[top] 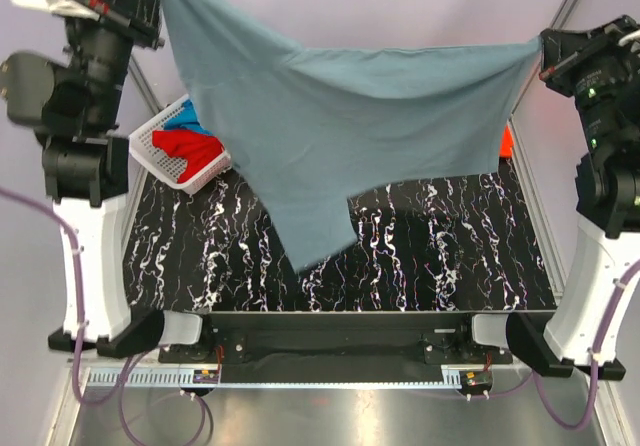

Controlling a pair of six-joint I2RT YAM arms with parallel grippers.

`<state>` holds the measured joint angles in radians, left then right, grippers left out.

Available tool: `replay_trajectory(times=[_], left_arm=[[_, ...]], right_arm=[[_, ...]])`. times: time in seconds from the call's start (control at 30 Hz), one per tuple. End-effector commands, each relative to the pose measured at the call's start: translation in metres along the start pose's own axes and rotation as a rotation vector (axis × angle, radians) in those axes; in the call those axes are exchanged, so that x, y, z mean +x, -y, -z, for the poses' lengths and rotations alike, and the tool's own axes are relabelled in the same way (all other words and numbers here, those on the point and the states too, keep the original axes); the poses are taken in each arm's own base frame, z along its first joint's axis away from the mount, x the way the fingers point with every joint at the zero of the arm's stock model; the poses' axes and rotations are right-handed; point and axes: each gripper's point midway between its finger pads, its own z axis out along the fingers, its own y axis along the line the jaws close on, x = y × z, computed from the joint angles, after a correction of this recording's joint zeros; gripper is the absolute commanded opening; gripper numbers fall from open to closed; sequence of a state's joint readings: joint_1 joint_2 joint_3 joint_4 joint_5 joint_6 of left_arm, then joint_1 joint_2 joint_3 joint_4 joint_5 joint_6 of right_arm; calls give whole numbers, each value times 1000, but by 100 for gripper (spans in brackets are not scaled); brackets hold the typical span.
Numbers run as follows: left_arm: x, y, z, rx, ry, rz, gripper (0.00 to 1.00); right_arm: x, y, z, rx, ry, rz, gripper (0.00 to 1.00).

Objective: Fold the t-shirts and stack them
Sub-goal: Flatten the tshirt out

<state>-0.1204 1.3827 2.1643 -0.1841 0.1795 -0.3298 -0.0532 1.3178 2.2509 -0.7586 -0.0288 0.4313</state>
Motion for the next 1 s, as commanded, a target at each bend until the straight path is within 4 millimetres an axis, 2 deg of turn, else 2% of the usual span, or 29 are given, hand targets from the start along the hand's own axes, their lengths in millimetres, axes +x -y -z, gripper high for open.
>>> replay_trajectory(times=[0.0, 0.03, 0.07, 0.1, 0.13, 0.23, 0.27, 0.3, 0.37, 0.43, 0.57, 0.6, 0.63, 0.67, 0.7, 0.73, 0.8, 0.83, 0.87, 0.9, 0.93, 0.97], left_arm=[[-71, 29, 43, 52, 196, -39, 0], [-72, 32, 52, 56, 198, -38, 0], [-90, 43, 74, 71, 239, -46, 0], [-80, 41, 80, 66, 216, -47, 0], [-100, 51, 103, 75, 256, -53, 0], [-115, 61, 132, 79, 283, -52, 0], [-128, 71, 150, 94, 308, -48, 0], [-135, 78, 160, 114, 321, -27, 0], [-146, 94, 181, 162, 335, 29, 0], [-153, 104, 196, 190, 345, 49, 0], [-168, 103, 201, 158, 370, 10, 0], [-172, 102, 199, 153, 374, 1, 0], [-166, 97, 183, 143, 350, -3, 0], [-179, 102, 185, 152, 378, -26, 0], [-178, 99, 178, 148, 376, -32, 0], [-169, 90, 156, 132, 353, -35, 0], [-165, 78, 136, 93, 355, -59, 0], [-142, 62, 106, 64, 306, -60, 0], [-133, 54, 93, 51, 288, -76, 0], [-118, 47, 79, 46, 256, -77, 0], [-97, 37, 57, 42, 223, -73, 0], [-79, 30, 45, 42, 198, -66, 0]], right_arm=[[-25, -16, 35, -55, 67, 43, 0], [-26, -16, 41, -53, 70, 47, 0], [-28, -16, 50, -50, 75, 51, 0], [-31, -18, 67, -46, 84, 50, 0], [-33, -18, 76, -43, 89, 49, 0], [-43, -22, 116, -41, 122, 24, 0], [-46, -24, 126, -45, 134, 16, 0], [-49, -26, 144, -51, 149, 7, 0], [-52, -30, 163, -64, 164, -25, 0], [-61, -30, 187, -57, 209, -49, 0], [-77, -33, 212, -56, 272, -66, 0], [-77, -31, 208, -39, 268, -64, 0], [-80, -30, 207, -31, 274, -56, 0], [-81, -29, 205, -28, 277, -52, 0], [-82, -26, 193, -5, 277, -51, 0], [-78, -19, 179, 24, 260, -51, 0], [-77, -15, 152, 40, 258, -47, 0], [-68, -11, 134, 50, 225, -43, 0], [-61, -8, 110, 57, 202, -40, 0], [-54, -7, 95, 55, 173, -38, 0], [-44, -3, 80, 64, 145, -31, 0], [-24, 9, 49, 93, 90, -24, 0]])
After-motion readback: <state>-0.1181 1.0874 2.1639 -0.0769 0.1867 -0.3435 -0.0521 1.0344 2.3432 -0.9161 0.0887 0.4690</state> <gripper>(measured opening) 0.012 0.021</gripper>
